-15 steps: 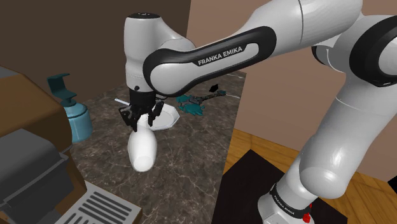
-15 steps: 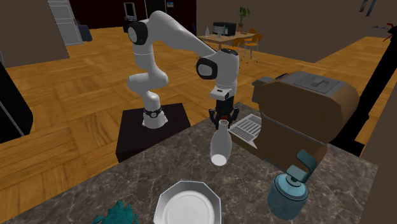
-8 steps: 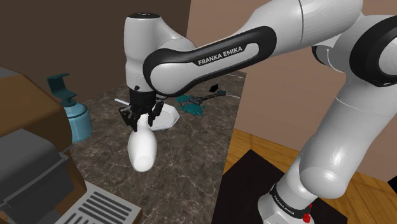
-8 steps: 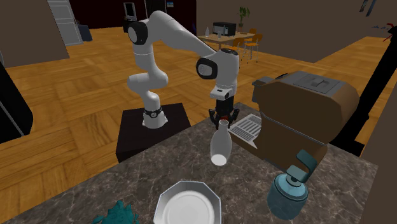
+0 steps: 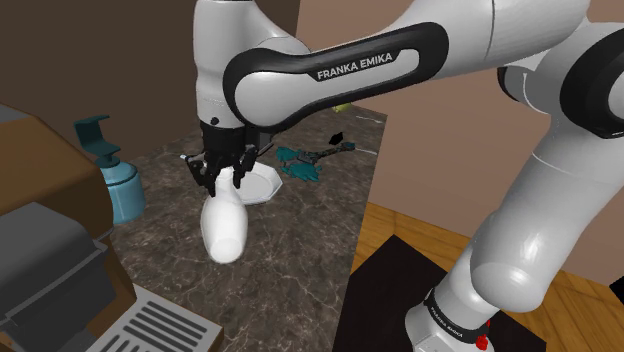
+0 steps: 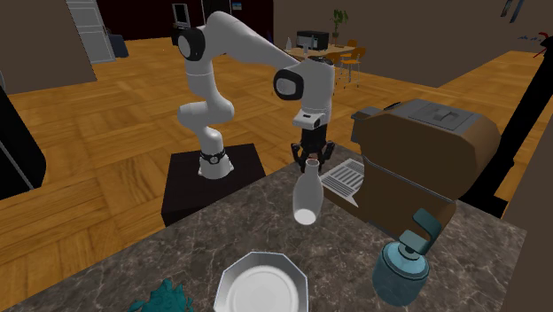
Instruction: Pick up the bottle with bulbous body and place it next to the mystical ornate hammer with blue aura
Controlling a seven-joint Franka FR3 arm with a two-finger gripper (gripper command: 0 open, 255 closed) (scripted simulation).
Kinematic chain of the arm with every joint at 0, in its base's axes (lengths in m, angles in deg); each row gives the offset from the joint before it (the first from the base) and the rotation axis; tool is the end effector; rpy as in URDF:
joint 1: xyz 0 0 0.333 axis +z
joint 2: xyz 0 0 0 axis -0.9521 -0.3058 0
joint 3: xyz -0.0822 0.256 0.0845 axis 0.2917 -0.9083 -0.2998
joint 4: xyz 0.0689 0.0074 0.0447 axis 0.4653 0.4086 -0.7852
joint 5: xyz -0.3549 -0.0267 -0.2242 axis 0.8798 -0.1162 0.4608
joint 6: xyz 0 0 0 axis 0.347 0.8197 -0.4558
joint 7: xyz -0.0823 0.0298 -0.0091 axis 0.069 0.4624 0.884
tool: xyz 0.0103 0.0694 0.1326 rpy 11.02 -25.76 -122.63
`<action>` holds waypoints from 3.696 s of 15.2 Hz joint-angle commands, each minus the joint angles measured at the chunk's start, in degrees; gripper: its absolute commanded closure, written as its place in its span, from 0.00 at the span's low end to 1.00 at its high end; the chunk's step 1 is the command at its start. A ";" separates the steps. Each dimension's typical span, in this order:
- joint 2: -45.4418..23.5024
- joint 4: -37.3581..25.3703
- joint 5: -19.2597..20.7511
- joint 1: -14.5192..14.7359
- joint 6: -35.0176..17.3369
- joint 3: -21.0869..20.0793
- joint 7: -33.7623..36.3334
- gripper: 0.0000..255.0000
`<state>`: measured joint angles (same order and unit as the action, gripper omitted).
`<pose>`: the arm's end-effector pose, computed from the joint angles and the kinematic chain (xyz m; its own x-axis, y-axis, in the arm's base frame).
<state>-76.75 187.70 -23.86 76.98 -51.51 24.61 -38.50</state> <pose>0.5008 0.3406 0.3695 0.9936 -0.0691 0.0898 -0.0718 -0.9970 0.0278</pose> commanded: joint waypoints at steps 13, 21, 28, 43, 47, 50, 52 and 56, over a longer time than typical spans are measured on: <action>1.67 -9.03 -1.42 -0.13 10.35 -0.04 -1.68 1.00; 1.45 -15.43 -1.44 0.01 16.55 -0.16 -2.06 1.00; 0.39 -22.02 -0.93 0.37 22.25 -0.39 -2.10 1.00; -5.50 -40.89 2.50 2.85 36.22 -1.40 -1.21 1.00; -8.36 -47.90 4.36 4.48 40.80 -1.75 -0.78 1.00; -11.17 -54.31 6.29 6.34 44.77 -1.97 -0.47 1.00; -13.56 -59.55 7.99 8.11 47.86 -2.05 -0.32 1.00; -13.66 -62.08 8.22 7.81 50.14 -1.84 -1.52 1.00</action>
<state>-91.19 124.98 -15.04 85.74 -1.26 22.68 -39.37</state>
